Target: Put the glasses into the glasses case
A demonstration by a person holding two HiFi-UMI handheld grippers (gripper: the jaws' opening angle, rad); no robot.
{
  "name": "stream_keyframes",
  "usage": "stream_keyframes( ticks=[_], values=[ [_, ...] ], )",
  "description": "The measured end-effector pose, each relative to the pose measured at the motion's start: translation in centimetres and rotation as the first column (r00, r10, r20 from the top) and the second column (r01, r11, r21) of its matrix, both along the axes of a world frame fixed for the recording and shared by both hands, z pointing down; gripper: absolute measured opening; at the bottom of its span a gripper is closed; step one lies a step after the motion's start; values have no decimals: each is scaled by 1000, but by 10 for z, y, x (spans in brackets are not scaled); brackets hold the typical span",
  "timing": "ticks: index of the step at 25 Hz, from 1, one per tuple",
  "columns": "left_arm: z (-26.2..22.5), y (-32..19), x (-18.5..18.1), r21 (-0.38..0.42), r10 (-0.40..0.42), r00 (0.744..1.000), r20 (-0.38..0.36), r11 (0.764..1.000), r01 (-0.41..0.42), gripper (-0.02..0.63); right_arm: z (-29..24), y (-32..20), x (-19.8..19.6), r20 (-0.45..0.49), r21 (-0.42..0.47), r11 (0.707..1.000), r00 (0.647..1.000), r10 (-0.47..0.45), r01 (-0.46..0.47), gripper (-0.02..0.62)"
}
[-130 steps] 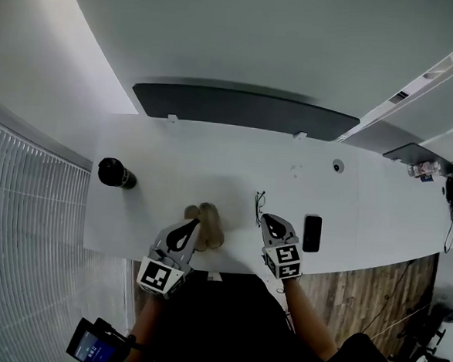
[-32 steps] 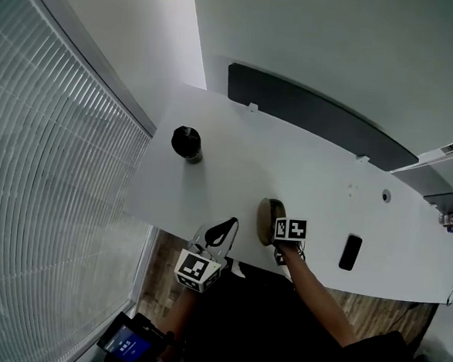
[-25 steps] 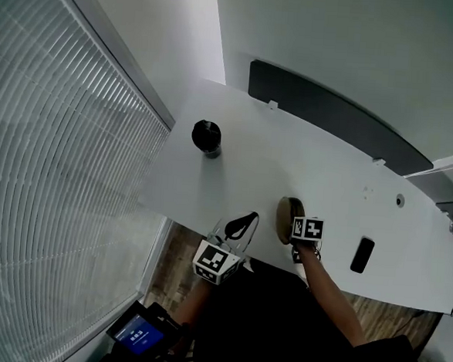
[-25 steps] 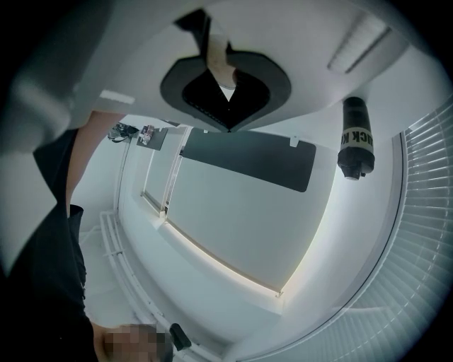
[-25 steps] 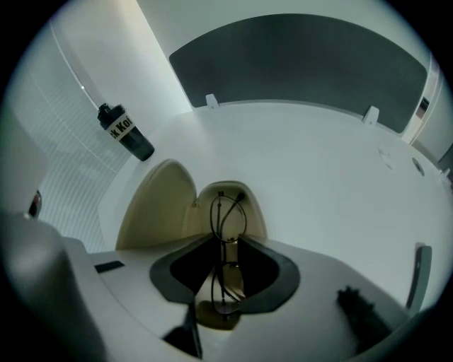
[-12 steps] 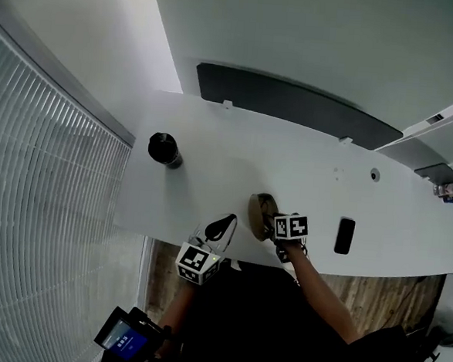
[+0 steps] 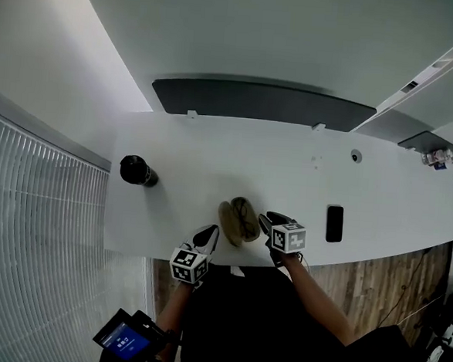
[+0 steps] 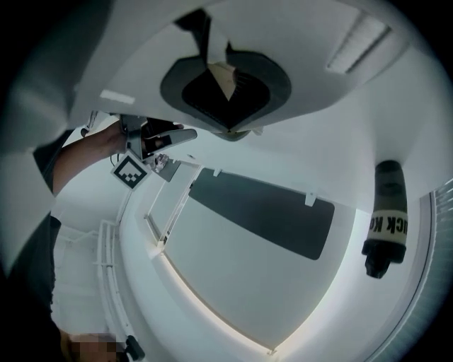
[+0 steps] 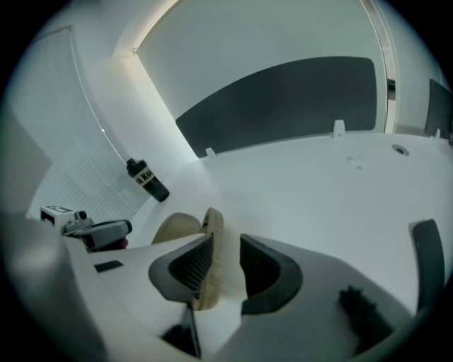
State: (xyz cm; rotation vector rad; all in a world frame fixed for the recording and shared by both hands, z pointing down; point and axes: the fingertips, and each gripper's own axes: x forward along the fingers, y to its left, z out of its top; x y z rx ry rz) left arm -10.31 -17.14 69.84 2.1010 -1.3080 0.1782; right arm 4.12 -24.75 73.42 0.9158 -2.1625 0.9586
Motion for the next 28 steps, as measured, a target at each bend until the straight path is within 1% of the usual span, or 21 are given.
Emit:
stream_keyframes(
  ticks=[3,6,8,11,14,16,18,20,23,25,28],
  values=[
    [26,5,1,-74,-12,1000,-10,997,11,8,18,2,9,-42,-13,1000,999,10,-10,124],
    [44,2,8,-123,-7,1000,-15,992,5,8,23,6,9,-71,-15,1000,997,-23,22,124],
    [50,0,11,-142,-7,1000,-28,990,3,8,21,9,6,-85,5,998,995,-56,57,124],
    [55,3,-1,-160,-60,997,-50,986,51,8,18,11,-4,-92,26,995,991,-95,98,124],
    [59,8,-14,-184,-130,988,-89,977,112,8,19,8,-10,-83,20,995,992,-99,101,124],
    [64,10,-18,-212,-147,985,-91,969,126,8,18,7,-13,-77,15,994,991,-108,109,124],
    [68,9,-14,-230,-130,988,-86,967,108,8,17,7,-14,-78,14,992,989,-123,125,124],
    [72,6,-2,-247,-92,991,-98,967,65,8,17,8,-14,-82,14,990,987,-136,138,124],
    [72,1,12,-268,-63,986,-153,963,20,7,19,9,-13,-93,7,989,984,-149,150,116],
    [65,-5,19,-257,-49,983,-175,966,3,6,21,10,-14,-95,-5,987,983,-158,158,110],
    [50,-15,38,-233,32,982,-189,970,-76,8,23,12,-13,-89,-18,986,982,-168,167,84]
  ],
)
